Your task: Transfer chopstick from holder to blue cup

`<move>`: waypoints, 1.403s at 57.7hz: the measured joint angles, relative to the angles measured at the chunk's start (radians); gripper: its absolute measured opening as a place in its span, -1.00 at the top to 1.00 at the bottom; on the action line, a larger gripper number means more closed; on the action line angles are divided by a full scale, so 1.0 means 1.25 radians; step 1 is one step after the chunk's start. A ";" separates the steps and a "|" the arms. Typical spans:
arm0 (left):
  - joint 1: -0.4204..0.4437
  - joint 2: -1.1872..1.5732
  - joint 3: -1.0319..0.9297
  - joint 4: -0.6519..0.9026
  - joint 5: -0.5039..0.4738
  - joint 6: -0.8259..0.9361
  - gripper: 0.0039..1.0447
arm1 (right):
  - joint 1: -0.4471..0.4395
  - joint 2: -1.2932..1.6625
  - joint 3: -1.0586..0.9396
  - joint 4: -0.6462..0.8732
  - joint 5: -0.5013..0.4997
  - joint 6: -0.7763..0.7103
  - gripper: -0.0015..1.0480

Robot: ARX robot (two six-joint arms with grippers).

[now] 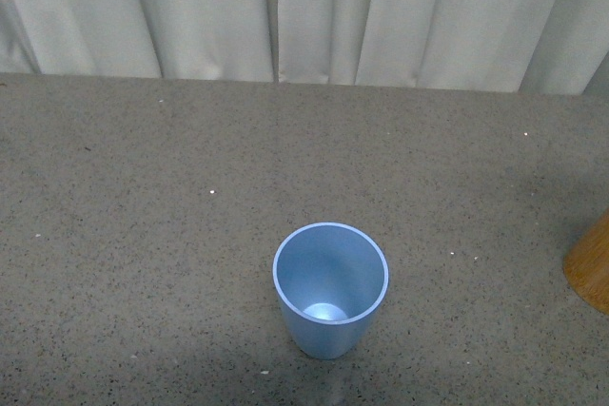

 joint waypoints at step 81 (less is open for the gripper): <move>0.000 0.000 0.000 0.000 0.000 0.000 -0.88 | 0.505 0.275 -0.032 0.238 0.105 0.282 0.98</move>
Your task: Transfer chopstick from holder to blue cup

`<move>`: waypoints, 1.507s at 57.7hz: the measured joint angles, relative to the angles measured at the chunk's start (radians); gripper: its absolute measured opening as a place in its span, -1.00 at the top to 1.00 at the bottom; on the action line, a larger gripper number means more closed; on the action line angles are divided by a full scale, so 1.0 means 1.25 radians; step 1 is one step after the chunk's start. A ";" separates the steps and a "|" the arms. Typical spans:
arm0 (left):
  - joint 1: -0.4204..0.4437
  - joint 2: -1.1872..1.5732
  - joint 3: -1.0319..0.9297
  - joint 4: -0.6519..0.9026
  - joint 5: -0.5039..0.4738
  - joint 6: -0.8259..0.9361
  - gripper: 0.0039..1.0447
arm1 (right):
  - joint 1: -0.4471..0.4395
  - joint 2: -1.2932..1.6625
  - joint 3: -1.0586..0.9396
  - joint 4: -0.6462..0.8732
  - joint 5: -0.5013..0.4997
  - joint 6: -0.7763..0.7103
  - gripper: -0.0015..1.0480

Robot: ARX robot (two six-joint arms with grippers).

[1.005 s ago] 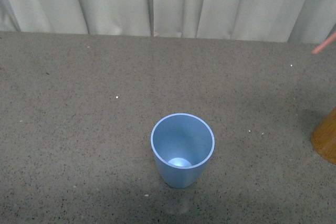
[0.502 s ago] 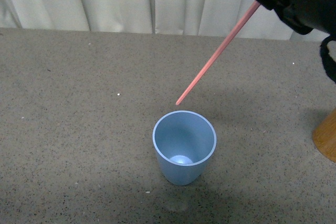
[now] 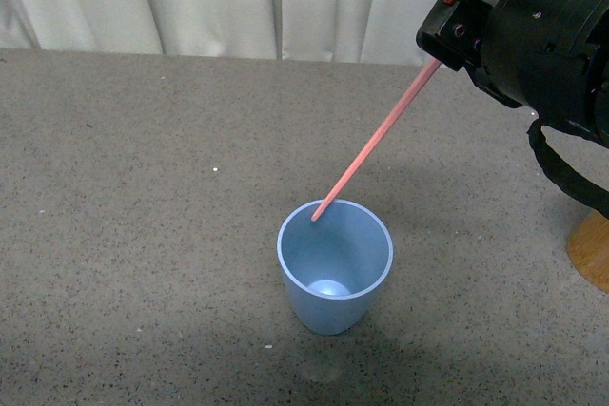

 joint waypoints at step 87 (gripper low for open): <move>0.000 -0.001 0.000 0.000 0.000 0.000 -0.88 | -0.456 -1.313 -0.472 -0.625 -0.278 -0.532 0.98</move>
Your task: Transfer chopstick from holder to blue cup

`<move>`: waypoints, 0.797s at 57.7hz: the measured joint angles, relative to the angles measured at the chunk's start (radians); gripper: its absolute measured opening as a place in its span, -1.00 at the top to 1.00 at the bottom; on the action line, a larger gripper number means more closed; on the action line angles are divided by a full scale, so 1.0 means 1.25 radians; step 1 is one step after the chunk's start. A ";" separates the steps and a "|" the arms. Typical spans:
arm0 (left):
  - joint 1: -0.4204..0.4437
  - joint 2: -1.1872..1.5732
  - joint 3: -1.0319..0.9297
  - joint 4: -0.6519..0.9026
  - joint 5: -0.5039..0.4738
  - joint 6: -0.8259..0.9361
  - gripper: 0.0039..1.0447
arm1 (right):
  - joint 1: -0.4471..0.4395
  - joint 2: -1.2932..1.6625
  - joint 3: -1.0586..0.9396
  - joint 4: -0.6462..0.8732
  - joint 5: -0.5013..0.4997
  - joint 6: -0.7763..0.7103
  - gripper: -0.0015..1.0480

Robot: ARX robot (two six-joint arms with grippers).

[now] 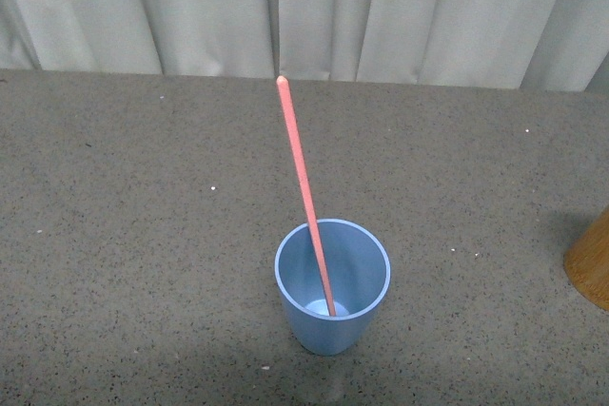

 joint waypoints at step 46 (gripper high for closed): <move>0.000 0.000 0.000 0.000 0.000 0.000 -0.88 | 0.000 0.000 0.000 0.000 0.000 -0.001 -0.81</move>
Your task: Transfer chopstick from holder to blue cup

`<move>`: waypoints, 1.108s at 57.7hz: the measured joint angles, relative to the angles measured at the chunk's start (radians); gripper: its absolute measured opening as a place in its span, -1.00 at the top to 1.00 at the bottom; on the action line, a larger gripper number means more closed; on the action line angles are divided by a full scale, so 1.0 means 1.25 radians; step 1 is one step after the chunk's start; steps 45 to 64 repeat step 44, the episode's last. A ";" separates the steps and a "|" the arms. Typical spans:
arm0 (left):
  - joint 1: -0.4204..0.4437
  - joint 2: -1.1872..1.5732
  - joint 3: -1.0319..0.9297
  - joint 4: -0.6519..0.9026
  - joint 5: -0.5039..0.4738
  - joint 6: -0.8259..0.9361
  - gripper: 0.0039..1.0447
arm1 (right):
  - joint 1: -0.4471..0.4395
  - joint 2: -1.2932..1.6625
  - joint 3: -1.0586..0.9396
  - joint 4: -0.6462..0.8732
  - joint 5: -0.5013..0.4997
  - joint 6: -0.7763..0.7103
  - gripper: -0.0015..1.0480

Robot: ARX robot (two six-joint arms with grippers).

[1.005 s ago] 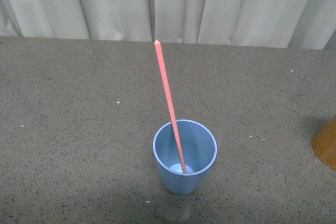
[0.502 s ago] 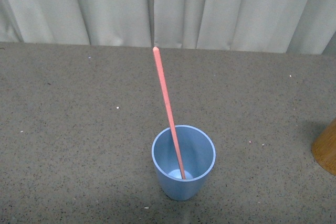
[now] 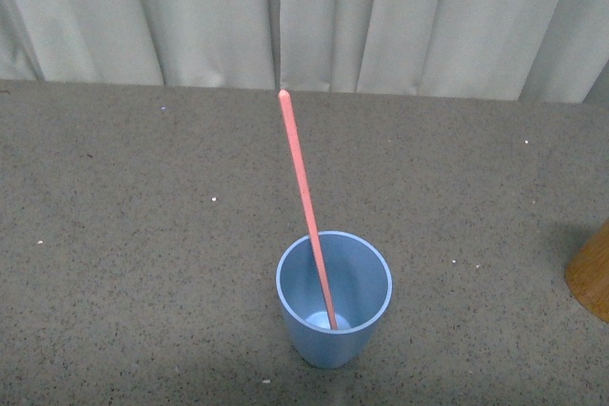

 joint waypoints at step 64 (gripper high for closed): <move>0.000 0.000 0.000 0.000 0.000 0.000 -0.88 | 0.000 0.000 0.000 0.000 0.000 0.000 -0.81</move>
